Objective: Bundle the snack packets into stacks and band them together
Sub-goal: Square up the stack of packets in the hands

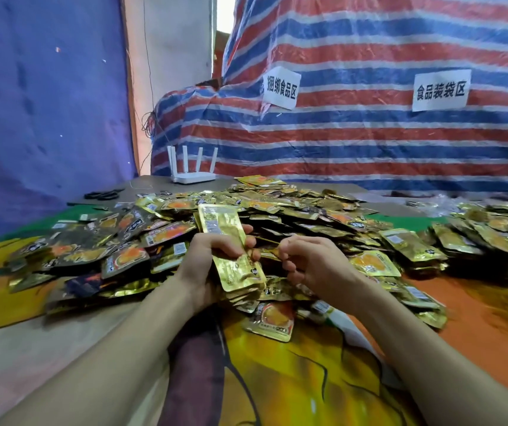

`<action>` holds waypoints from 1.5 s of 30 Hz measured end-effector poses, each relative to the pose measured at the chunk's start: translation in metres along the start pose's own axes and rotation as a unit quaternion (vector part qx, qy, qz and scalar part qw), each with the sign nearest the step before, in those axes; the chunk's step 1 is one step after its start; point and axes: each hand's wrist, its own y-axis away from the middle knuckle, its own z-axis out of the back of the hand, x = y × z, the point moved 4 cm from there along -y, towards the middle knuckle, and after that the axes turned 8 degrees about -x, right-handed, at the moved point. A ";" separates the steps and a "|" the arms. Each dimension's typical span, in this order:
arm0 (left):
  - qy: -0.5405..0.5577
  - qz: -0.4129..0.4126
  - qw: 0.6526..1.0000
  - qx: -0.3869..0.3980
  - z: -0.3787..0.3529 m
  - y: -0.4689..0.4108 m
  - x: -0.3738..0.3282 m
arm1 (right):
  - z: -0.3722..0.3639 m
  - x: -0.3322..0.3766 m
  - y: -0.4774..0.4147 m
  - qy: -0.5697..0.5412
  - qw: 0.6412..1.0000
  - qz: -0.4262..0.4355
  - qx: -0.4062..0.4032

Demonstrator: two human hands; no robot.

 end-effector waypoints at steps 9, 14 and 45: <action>0.029 0.030 0.995 0.087 -0.008 0.006 0.002 | 0.005 0.028 0.019 -0.297 0.954 0.007 0.040; 0.043 0.041 0.993 0.105 -0.011 0.007 0.002 | 0.006 0.031 0.019 -0.367 0.930 0.017 0.036; 0.104 -0.054 0.992 -0.049 -0.024 0.001 0.009 | -0.043 0.004 0.030 0.086 0.960 0.255 -0.080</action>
